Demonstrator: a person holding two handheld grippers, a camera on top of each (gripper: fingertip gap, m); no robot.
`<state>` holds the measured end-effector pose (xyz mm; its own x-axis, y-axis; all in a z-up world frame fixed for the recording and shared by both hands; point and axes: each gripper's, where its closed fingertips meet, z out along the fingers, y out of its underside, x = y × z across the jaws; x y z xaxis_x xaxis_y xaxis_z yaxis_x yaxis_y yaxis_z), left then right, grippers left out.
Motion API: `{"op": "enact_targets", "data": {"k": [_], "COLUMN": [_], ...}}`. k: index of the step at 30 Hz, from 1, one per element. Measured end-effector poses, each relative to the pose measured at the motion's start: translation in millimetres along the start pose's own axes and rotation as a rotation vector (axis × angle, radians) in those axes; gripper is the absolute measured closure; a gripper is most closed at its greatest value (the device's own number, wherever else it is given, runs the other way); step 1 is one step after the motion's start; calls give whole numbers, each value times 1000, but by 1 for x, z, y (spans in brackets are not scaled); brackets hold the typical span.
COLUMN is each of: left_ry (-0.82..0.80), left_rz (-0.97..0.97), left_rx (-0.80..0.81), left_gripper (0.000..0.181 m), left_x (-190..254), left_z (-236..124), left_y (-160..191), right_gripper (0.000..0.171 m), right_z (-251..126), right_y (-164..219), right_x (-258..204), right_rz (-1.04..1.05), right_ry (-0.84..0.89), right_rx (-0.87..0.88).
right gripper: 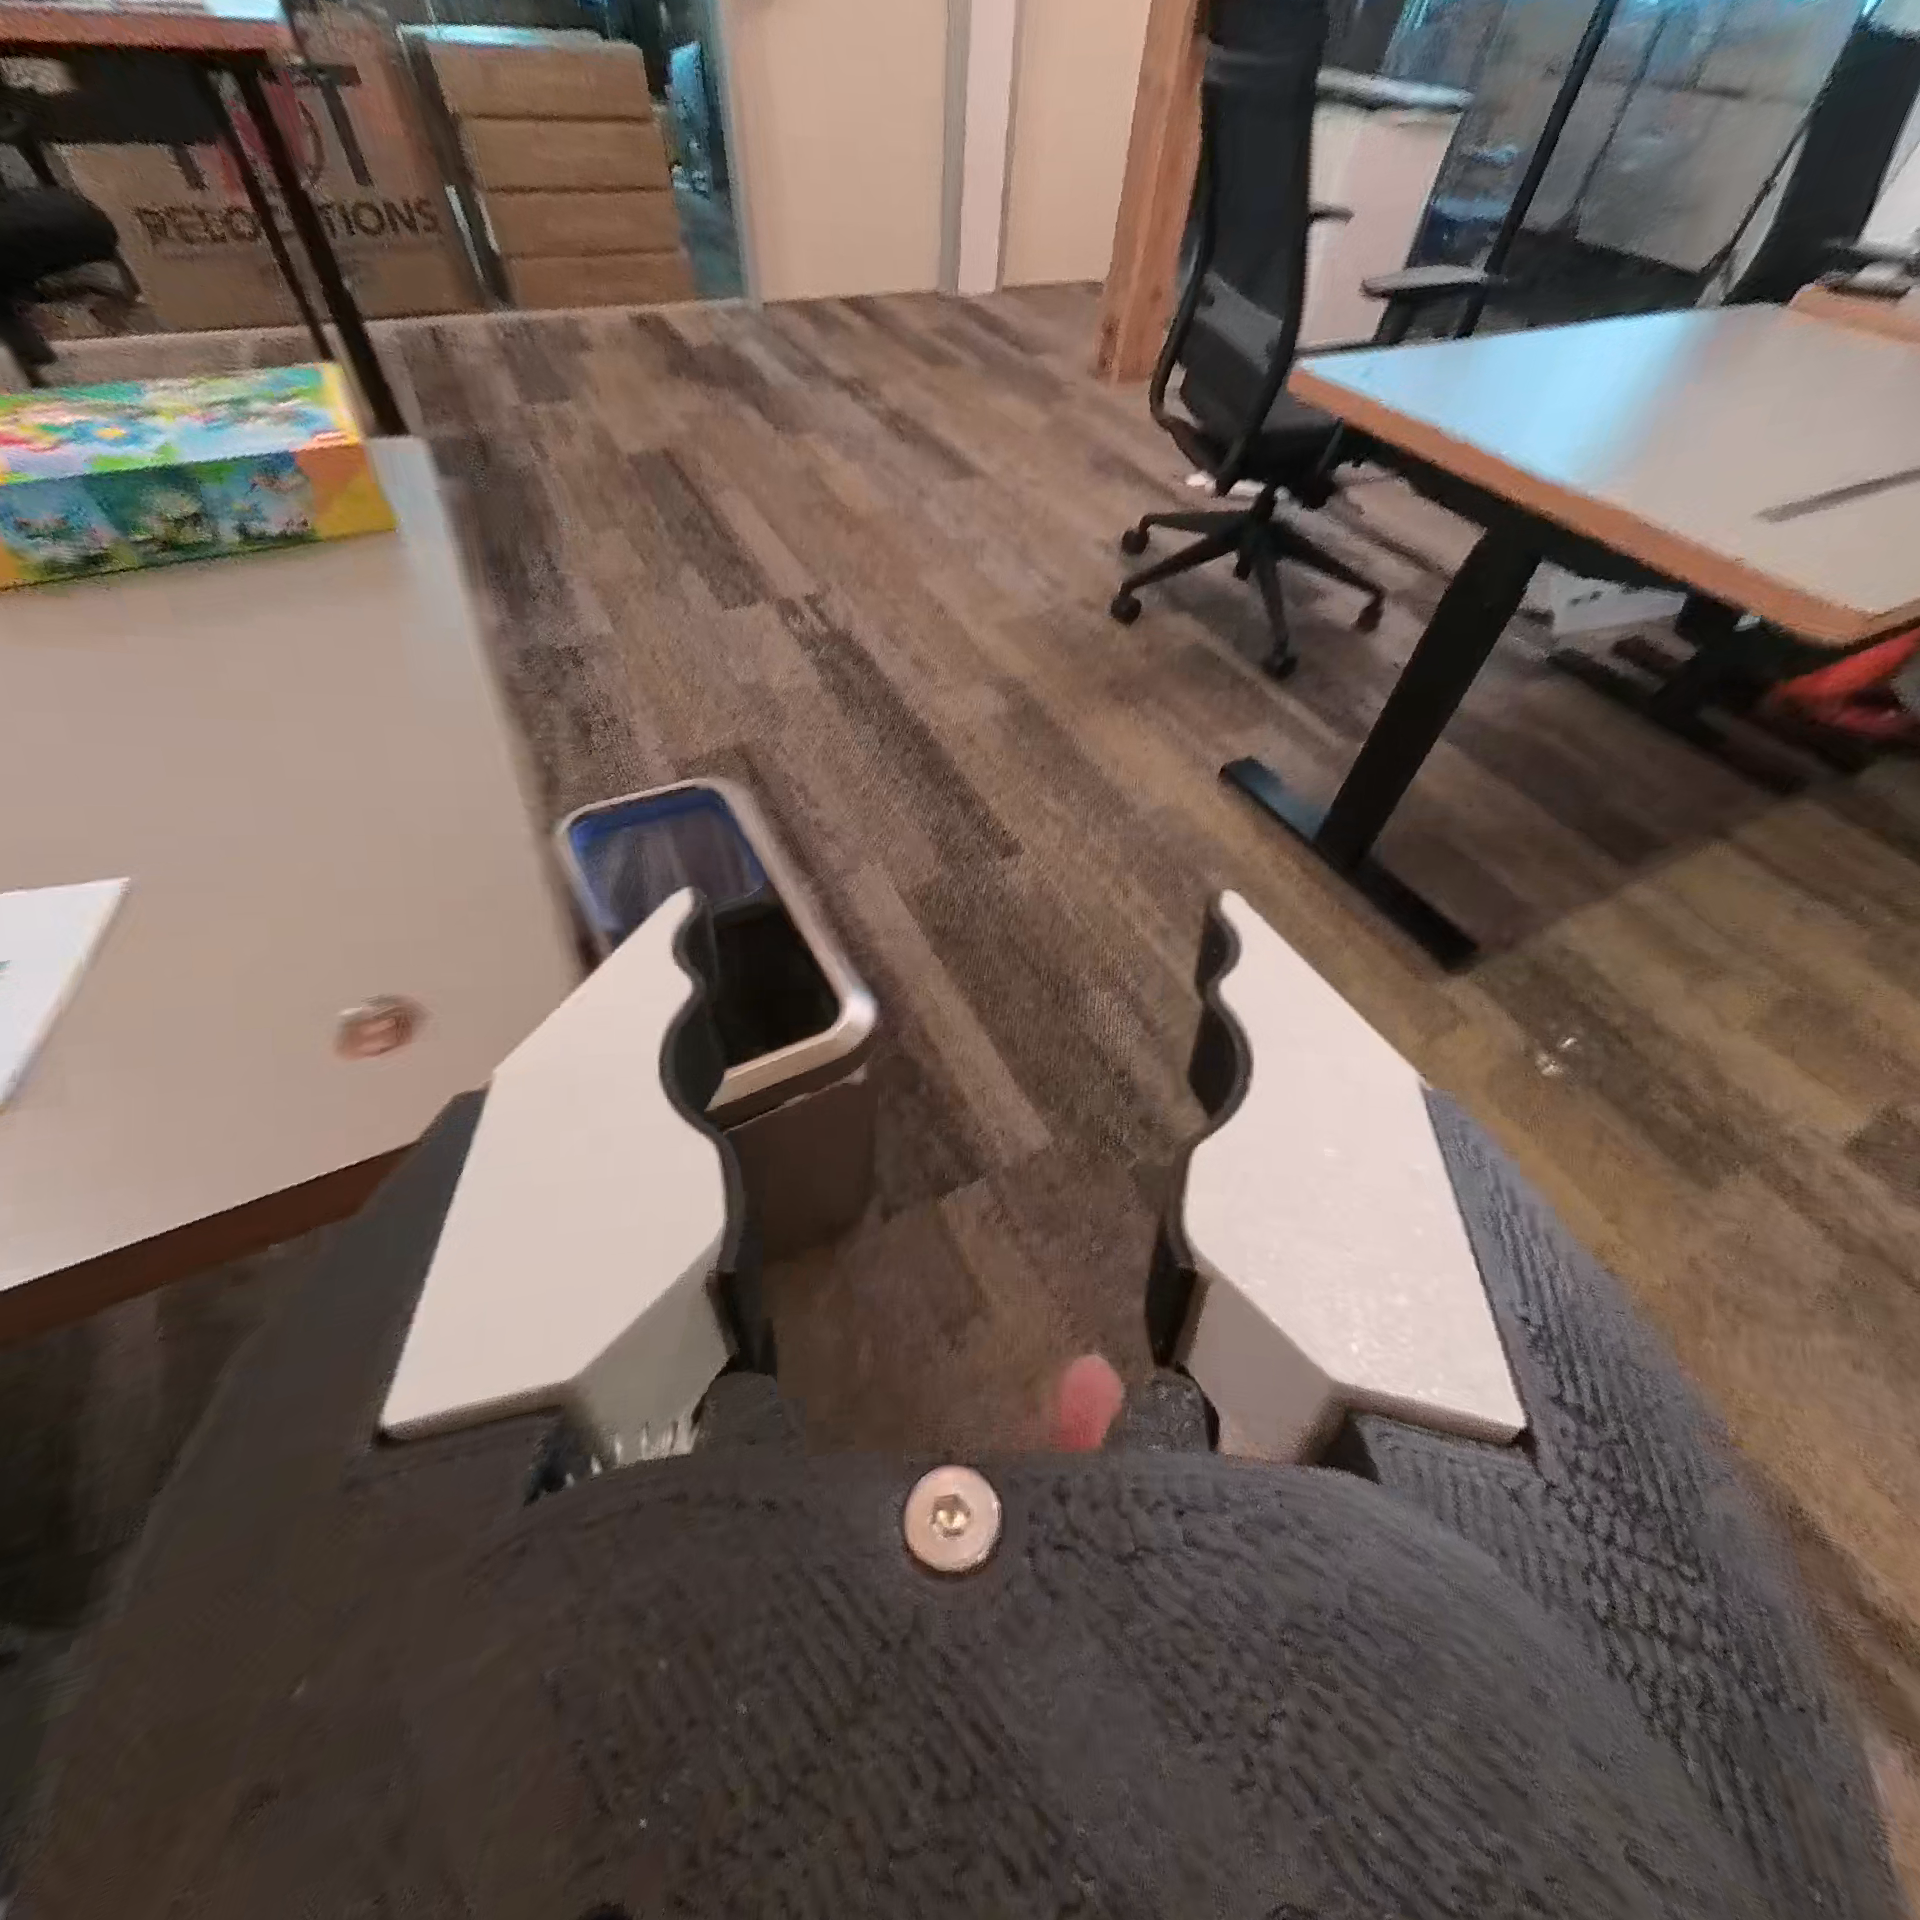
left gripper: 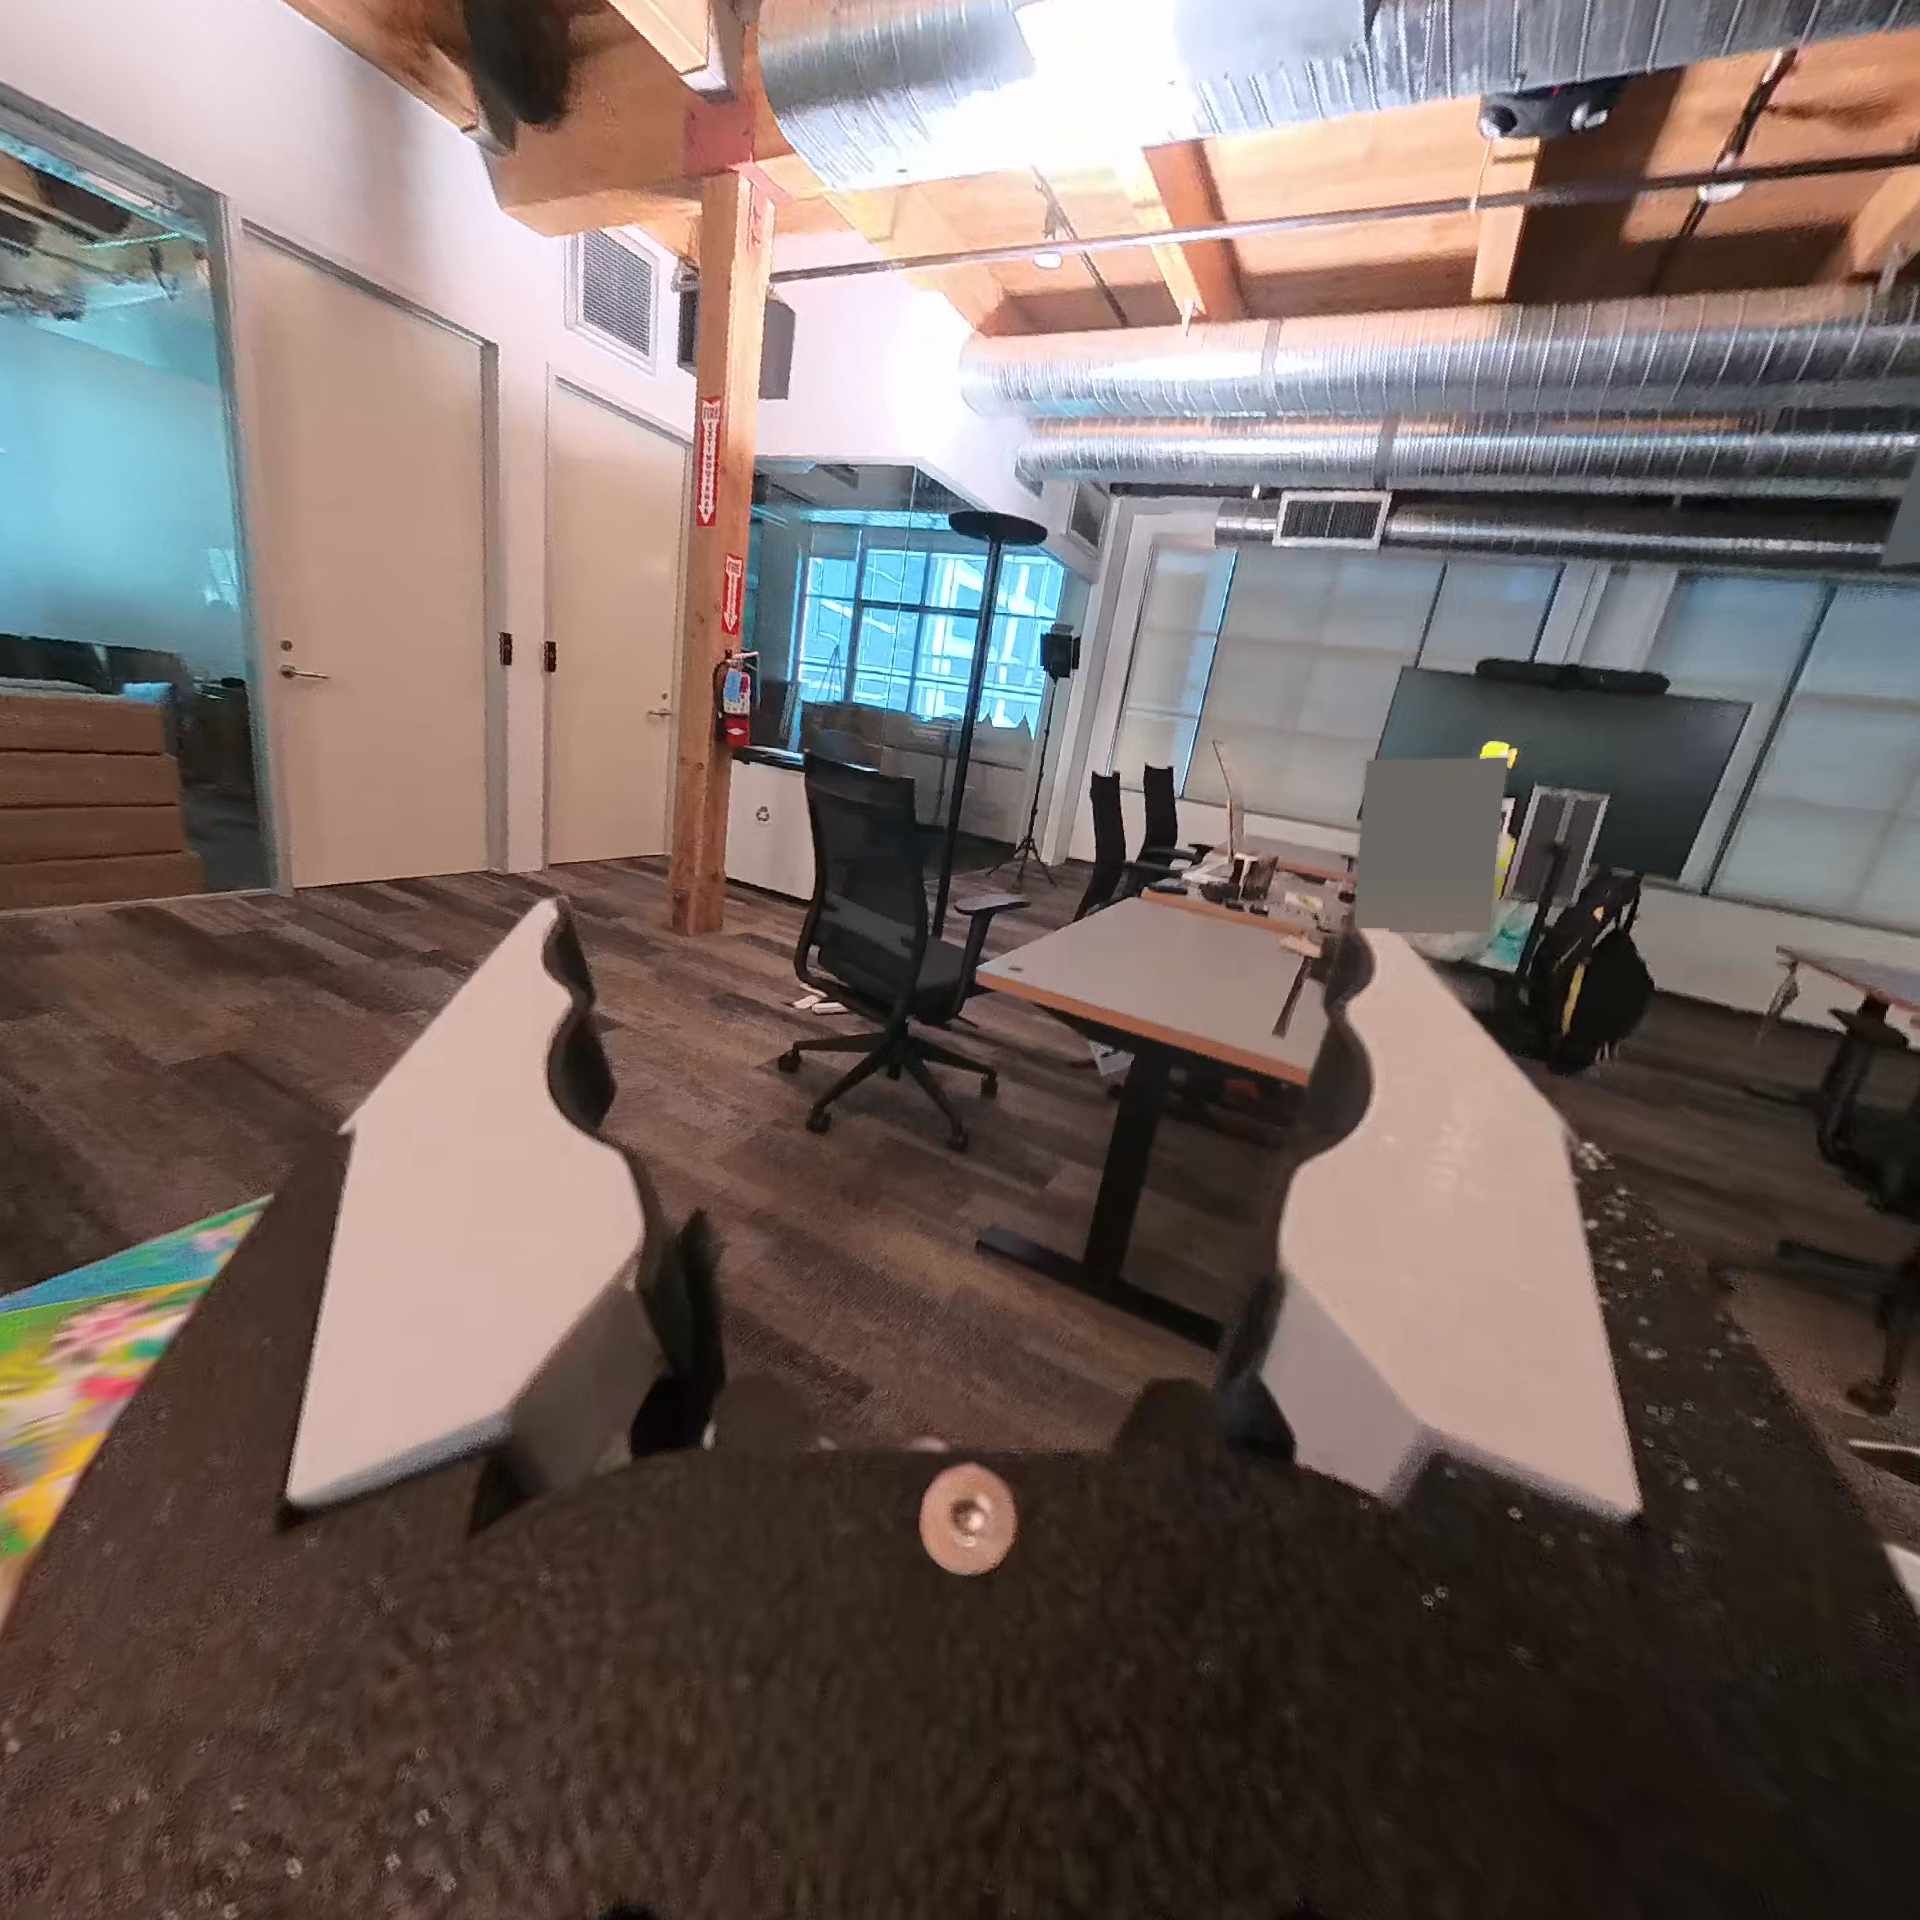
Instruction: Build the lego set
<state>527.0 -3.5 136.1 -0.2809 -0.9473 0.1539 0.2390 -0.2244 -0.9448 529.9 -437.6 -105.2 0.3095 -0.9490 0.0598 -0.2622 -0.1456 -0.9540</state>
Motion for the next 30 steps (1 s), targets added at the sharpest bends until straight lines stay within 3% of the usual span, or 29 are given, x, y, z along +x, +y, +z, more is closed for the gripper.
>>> {"op": "enact_targets", "data": {"k": [3,6,10,15,18,23,27,30], "left_ry": [-31,-53,-32,-2,15,20,69,68], "left_rz": [-1,50,133,242,270,332,382,324], "left_rx": [36,42,-127,-341,-485,-618,-749,-1009], "left_gripper": [40,35,22,22,22,22,22,23], "left_x": [39,84,136,158,155,131,95,60], "left_z": [52,106,167,223,262,329,380,383], "left_y": [23,56,128,226,289,387,475,541], "right_gripper": [66,48,27,24,22,20,26,31], "right_z": [39,86,133,163,165,173,205,254], "right_y": [-8,5,40,102,138,195,190,152], "right_x": [74,152,248,327,364,410,457,483], "right_rz": [-81,-64,20,164,115,91,137,187], "right_ry": [43,57,109,196,316,353,403,417], "right_rx": [76,21,-123,-274,-342,-557,-643,-648]}}
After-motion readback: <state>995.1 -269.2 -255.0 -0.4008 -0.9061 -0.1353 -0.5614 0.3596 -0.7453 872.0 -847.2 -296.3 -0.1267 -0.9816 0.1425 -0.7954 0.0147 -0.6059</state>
